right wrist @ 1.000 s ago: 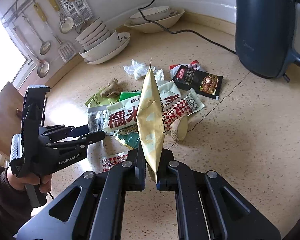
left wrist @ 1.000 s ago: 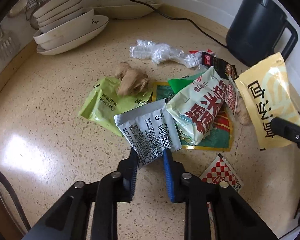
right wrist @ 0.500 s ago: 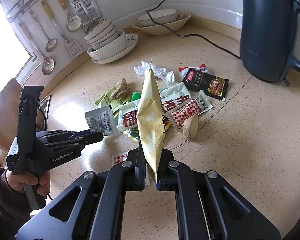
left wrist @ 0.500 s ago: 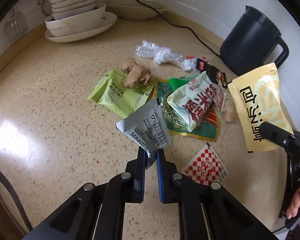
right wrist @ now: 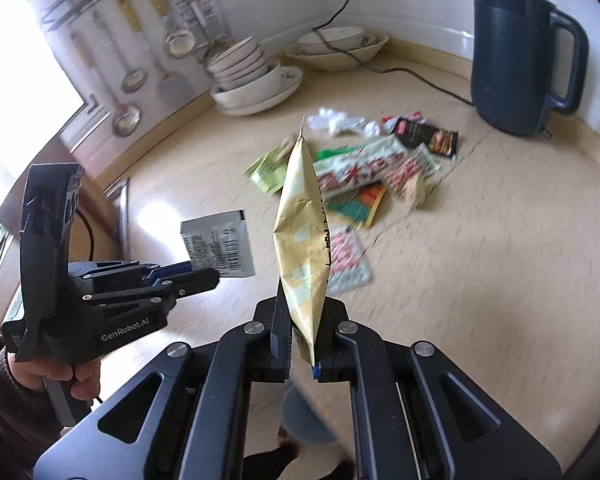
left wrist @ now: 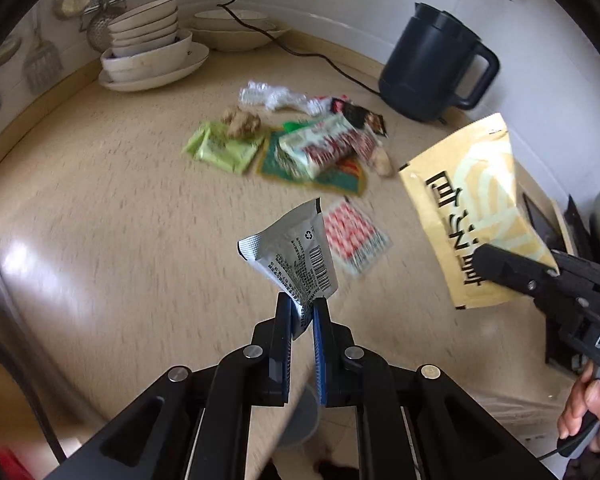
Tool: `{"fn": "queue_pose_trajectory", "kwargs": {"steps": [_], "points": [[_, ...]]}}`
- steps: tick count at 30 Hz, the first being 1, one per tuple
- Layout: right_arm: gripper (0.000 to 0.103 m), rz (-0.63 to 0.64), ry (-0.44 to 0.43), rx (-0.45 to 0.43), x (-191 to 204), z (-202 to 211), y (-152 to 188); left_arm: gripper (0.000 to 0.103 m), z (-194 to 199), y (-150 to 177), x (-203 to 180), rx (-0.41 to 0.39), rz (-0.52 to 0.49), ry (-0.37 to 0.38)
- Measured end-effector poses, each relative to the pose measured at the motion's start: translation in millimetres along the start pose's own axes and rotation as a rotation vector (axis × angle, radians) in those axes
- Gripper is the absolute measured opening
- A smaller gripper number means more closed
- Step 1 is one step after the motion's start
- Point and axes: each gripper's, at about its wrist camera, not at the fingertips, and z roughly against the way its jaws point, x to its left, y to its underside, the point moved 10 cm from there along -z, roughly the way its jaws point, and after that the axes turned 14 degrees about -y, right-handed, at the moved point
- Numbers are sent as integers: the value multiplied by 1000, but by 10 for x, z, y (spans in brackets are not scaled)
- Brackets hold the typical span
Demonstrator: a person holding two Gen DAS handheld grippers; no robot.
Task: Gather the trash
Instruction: 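Carry both packets down over the blue bin and open both grippers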
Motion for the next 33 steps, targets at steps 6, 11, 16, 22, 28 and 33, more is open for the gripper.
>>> {"fn": "queue_pose_trajectory", "kwargs": {"steps": [6, 11, 16, 22, 28, 33], "points": [[7, 48, -56, 55, 334, 100, 530, 5, 308, 660, -128, -1, 57, -24], [7, 68, -100, 121, 433, 66, 1161, 5, 364, 1412, -278, 95, 80, -47], [7, 26, -130, 208, 380, -97, 1857, 5, 211, 2073, -366, 208, 95, -79], [7, 9, -81, 305, 88, -527, 2522, 5, -175, 2588, -391, 293, 75, -130], [7, -1, -61, 372, -221, -1022, 2959, 5, -606, 2971, -327, 366, 106, -126], [7, -61, -85, 400, -506, -1453, 3221, 6, -938, 3231, -257, 407, 95, -150]]}}
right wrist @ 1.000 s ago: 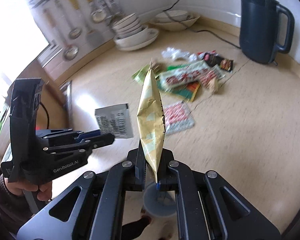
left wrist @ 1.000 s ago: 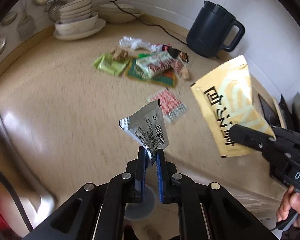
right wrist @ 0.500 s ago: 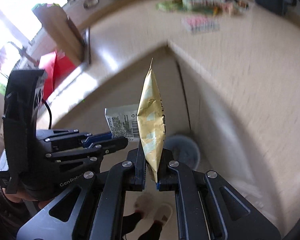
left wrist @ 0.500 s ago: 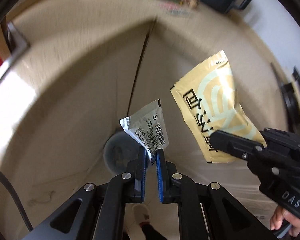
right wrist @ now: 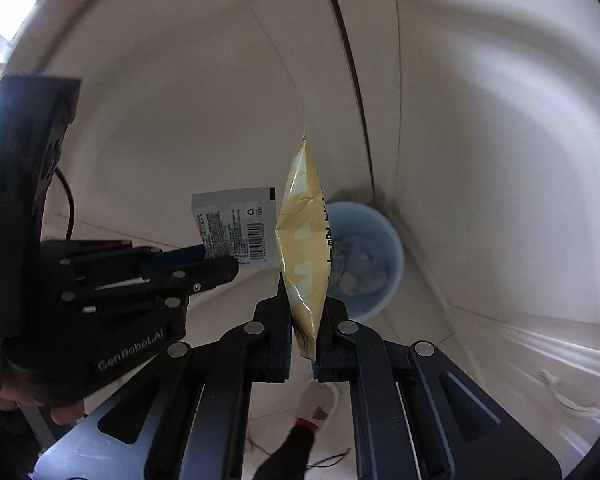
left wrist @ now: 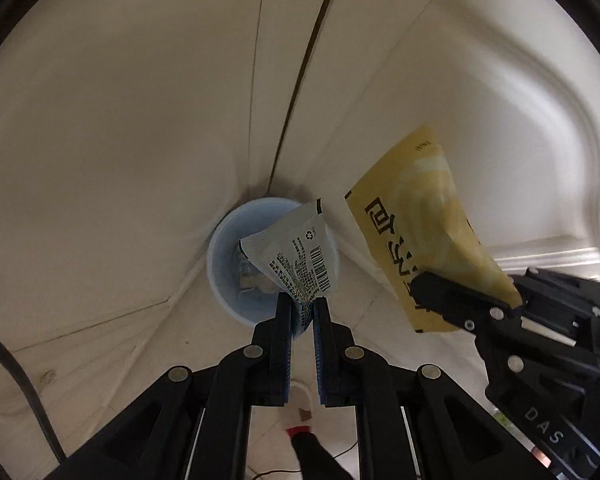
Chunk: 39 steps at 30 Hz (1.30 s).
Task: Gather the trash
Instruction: 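Carry both packets down over the blue bin and open both grippers, then raise both tools back up toward the wrappers on the counter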
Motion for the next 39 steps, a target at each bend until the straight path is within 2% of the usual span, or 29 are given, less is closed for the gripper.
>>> {"fn": "queue_pose_trajectory", "kwargs": {"steps": [5, 7, 8, 9, 15, 17, 20, 22, 23, 26, 32, 37, 39], "points": [[8, -22, -16, 19, -232, -400, -39, 6, -189, -62, -11, 25, 21, 2], [13, -32, -38, 25, -277, -519, -76, 6, -185, -148, -7, 16, 18, -1], [15, -39, -40, 22, -308, -550, -96, 6, -164, -76, -27, 110, 60, 26], [23, -42, -30, 20, -347, -585, -116, 6, -156, -83, -1, 109, 65, 19], [38, -38, 12, 1, -383, -555, -87, 7, -85, -103, 30, 126, 74, 24], [41, -42, 29, -5, -405, -476, -46, 9, -100, -152, 28, 132, 77, 21], [41, -45, 55, -16, -421, -332, 6, 18, -18, -145, 53, 138, 80, 16], [42, -41, 69, -25, -400, -247, -25, 39, 55, -100, 106, 152, 83, -12], [43, -41, 78, -31, -376, -212, -34, 41, 118, -95, 107, 146, 79, -17], [45, -38, 80, -50, -296, -18, -55, 47, 418, -64, 100, 125, 78, -13], [46, -7, 88, -132, 83, 585, -13, 47, 1215, 207, 82, 81, 80, 3], [56, 45, 58, -233, 724, 1333, 72, 52, 2268, 462, 191, -33, 63, 48], [56, 56, 35, -287, 992, 1644, 106, 52, 2772, 563, 268, -79, 46, 85]]}}
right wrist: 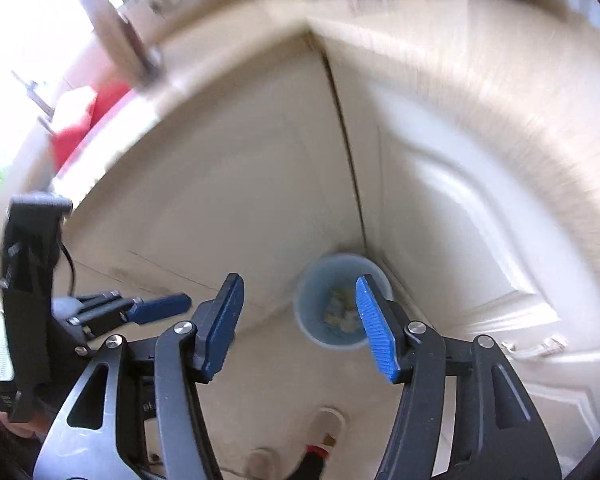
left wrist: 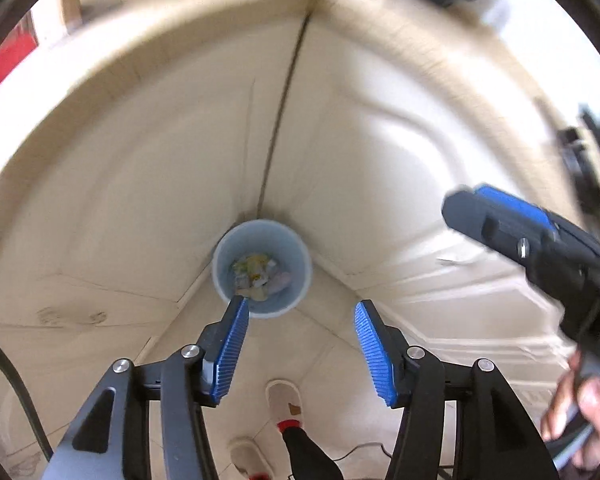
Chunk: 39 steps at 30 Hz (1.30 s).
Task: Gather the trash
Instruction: 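Raise both tools back up toward the wrappers on the counter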
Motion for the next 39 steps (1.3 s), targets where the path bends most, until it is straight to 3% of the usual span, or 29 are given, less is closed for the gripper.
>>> {"fn": "queue_pose_trajectory", "kwargs": {"steps": [5, 8, 12, 13, 15, 20, 22, 25, 29, 34, 39], "points": [[63, 53, -8, -165, 710, 887, -194, 56, 1198, 33, 234, -185, -9, 31], [75, 75, 19, -282, 1108, 1420, -337, 63, 1885, 41, 447, -305, -13, 19], [86, 123, 56, -451, 1676, 2249, -521, 72, 2781, 80, 744, -518, -43, -67], [89, 136, 67, -476, 1786, 2356, -491, 78, 2963, 107, 806, -557, -40, -86], [92, 168, 72, -548, 2114, 2638, -558, 81, 3425, 147, 948, -637, -26, -114], [95, 239, 140, -634, 2637, 3113, -706, 98, 4212, 262, 1222, -773, 16, -124], [103, 258, 161, -678, 2753, 3272, -735, 102, 4442, 398, 1302, -819, 33, -121], [103, 269, 232, -728, 2819, 3462, -827, 102, 4470, 543, 1378, -864, 57, -120], [103, 261, 243, -769, 2745, 3518, -1005, 102, 4090, 534, 1317, -859, 61, -135], [103, 218, 257, -756, 2322, 3329, -1298, 102, 3468, 3, 1095, -823, 58, -158], [103, 131, 245, -634, 1498, 2781, -1748, 102, 2837, -771, 899, -746, 75, -197]]}}
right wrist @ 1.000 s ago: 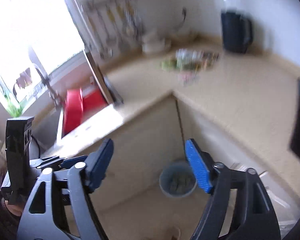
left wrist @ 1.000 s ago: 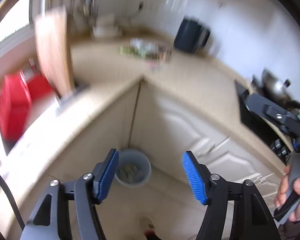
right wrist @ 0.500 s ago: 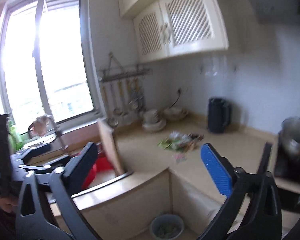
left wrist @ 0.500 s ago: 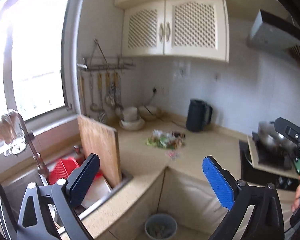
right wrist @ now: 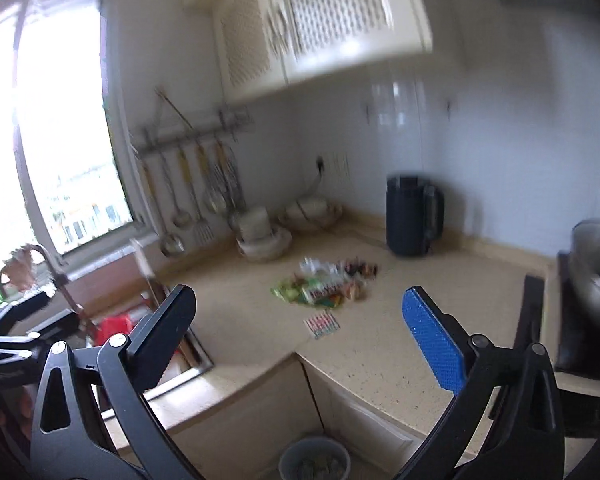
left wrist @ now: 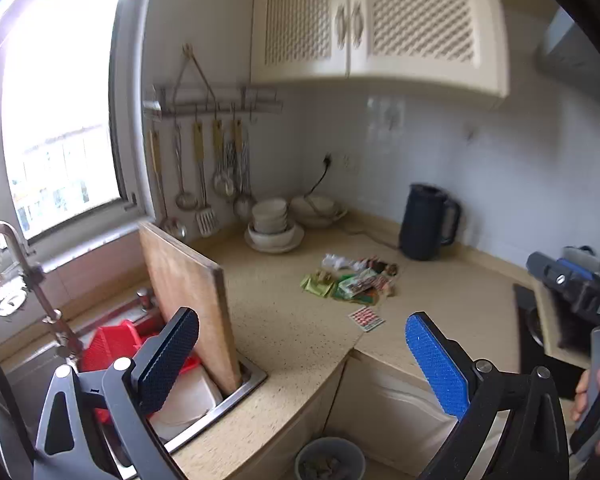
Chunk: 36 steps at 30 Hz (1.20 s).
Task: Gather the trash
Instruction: 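Raise both tools back up toward the wrappers on the counter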
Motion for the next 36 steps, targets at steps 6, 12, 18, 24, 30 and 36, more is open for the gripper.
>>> {"fn": "queue_pose_trajectory", "kwargs": {"steps": [6, 12, 18, 24, 30, 36], "points": [[103, -44, 22, 221, -1012, -1464, 281, 102, -1263, -303, -840, 95, -11, -27], [97, -103, -55, 447, -1778, -2781, 720, 102, -2635, -463, -1698, 257, -61, -55], [72, -135, -80, 562, -2219, -3610, 1017, 102, -3590, -515, -2193, 383, -64, -50], [52, -149, -114, 620, -2437, -4072, 1167, 102, -4420, -444, -2462, 446, -57, -53], [20, -134, -175, 665, -2481, -4235, 1283, 102, -4834, -375, -2707, 455, -65, -39], [17, -111, -236, 672, -2499, -4226, 1285, 102, -5098, -211, -2899, 437, -110, 8]]}}
